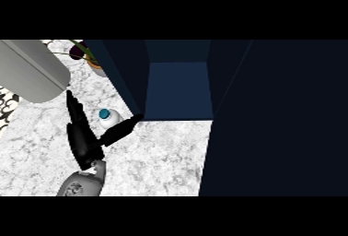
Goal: Pick up the bottled water, place it into the cabinet and close the cabinet
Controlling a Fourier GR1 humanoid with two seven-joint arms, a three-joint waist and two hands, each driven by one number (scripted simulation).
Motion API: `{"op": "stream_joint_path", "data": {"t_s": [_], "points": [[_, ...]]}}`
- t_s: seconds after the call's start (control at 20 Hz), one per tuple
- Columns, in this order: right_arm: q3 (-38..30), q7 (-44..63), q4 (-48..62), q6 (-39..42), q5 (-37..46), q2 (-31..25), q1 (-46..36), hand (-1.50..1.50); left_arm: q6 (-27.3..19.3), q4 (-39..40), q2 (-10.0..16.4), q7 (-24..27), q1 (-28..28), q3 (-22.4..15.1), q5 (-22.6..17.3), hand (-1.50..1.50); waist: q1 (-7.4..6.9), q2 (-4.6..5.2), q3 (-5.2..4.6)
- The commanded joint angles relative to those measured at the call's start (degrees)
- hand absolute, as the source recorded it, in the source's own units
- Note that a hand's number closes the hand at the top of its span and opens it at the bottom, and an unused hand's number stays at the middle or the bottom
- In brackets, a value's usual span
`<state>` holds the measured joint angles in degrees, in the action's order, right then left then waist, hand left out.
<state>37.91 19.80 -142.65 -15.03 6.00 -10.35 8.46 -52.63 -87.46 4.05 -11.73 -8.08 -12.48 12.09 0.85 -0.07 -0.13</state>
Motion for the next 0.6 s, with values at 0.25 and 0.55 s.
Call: {"op": "stream_joint_path", "data": {"t_s": [0.25, 0.55], "points": [[2.72, 2.83, -7.58, -2.2, 8.06, -2.09, 1.16, -1.5, 2.79, 12.74, -3.98, 15.35, -2.67, 3.42, -10.1, -1.5, -0.08, -0.05, 0.05], [-3.69, 1.67, -5.54, -0.71, 0.9, -4.06, -1.06, -1.5, 8.12, 23.75, -4.04, 28.79, -4.7, 8.37, -20.57, -1.5, -0.3, 0.18, 0.06]]}}
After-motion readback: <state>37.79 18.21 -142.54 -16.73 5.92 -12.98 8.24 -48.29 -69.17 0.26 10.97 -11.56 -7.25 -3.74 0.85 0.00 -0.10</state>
